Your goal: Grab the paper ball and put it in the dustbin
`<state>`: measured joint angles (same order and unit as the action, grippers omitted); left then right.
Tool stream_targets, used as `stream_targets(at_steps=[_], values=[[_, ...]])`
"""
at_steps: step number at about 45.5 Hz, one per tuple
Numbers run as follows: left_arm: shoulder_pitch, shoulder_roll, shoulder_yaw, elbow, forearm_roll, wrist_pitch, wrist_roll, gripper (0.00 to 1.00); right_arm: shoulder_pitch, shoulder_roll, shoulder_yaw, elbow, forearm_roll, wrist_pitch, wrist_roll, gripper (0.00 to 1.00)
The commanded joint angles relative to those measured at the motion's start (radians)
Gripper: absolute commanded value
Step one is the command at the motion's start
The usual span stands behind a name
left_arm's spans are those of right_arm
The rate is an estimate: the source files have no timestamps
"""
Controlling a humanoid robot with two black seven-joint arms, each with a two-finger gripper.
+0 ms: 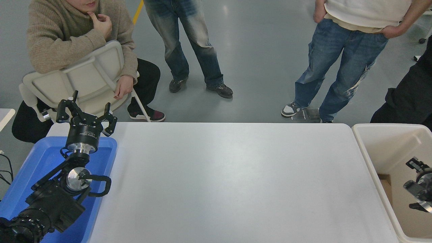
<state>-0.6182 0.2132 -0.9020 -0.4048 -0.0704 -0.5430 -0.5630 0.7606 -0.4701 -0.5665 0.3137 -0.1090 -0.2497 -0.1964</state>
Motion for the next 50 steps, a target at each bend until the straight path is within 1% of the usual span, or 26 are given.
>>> stream_targets(at_steps=[1, 2, 3, 5, 8, 15, 20, 24, 27, 28, 35, 40, 45, 50], values=[[0.0, 0.0, 0.0, 0.0, 0.0, 0.0, 0.0, 0.99, 0.077, -0.059, -0.022, 0.134, 0.002, 0.0, 0.0, 0.82], [0.0, 0.0, 0.0, 0.0, 0.0, 0.0, 0.0, 0.99, 0.091, -0.067, -0.032, 0.149, 0.0, 0.0, 0.0, 0.85], [0.0, 0.0, 0.0, 0.0, 0.0, 0.0, 0.0, 0.99, 0.121, -0.08, -0.064, 0.178, 0.002, 0.0, 0.0, 0.93], [0.0, 0.0, 0.0, 0.001, 0.0, 0.0, 0.0, 0.99, 0.161, -0.099, -0.11, 0.214, 0.002, 0.001, 0.0, 1.0], [0.0, 0.0, 0.0, 0.001, 0.001, 0.0, 0.0, 0.99, 0.236, -0.122, -0.197, 0.312, 0.002, 0.01, 0.0, 1.0], [0.0, 0.0, 0.002, 0.0, 0.001, 0.0, 0.0, 0.99, 0.495, -0.185, -0.43, 0.638, 0.002, 0.024, 0.0, 1.0], [0.0, 0.0, 0.002, 0.0, 0.0, 0.0, 0.0, 0.99, 0.681, -0.171, -0.567, 0.798, 0.002, 0.027, -0.001, 1.0], [0.0, 0.0, 0.002, 0.0, 0.001, 0.0, 0.0, 0.99, 0.793, -0.156, -0.618, 0.893, 0.011, 0.075, -0.003, 1.0], [0.0, 0.0, 0.002, 0.0, 0.001, 0.0, 0.0, 0.99, 0.887, -0.142, -0.639, 0.942, 0.018, 0.157, -0.005, 1.0], [0.0, 0.0, 0.002, 0.0, 0.001, 0.0, 0.0, 0.99, 0.955, -0.124, -0.653, 0.967, 0.022, 0.249, -0.005, 1.0], [0.0, 0.0, 0.002, 0.0, 0.001, 0.0, 0.0, 0.99, 1.16, -0.022, -0.673, 0.976, 0.023, 0.671, -0.005, 1.0], [0.0, 0.0, 0.002, 0.0, 0.001, 0.0, 0.0, 0.99, 1.272, 0.036, -0.673, 0.975, 0.022, 0.924, -0.005, 1.0], [0.0, 0.0, 0.002, 0.001, 0.0, 0.0, 0.0, 0.99, 1.355, 0.079, -0.662, 0.982, 0.023, 1.035, -0.003, 1.0], [0.0, 0.0, 0.002, 0.0, 0.0, 0.0, 0.0, 0.99, 1.428, 0.123, -0.656, 0.996, 0.029, 1.035, -0.003, 1.0]])
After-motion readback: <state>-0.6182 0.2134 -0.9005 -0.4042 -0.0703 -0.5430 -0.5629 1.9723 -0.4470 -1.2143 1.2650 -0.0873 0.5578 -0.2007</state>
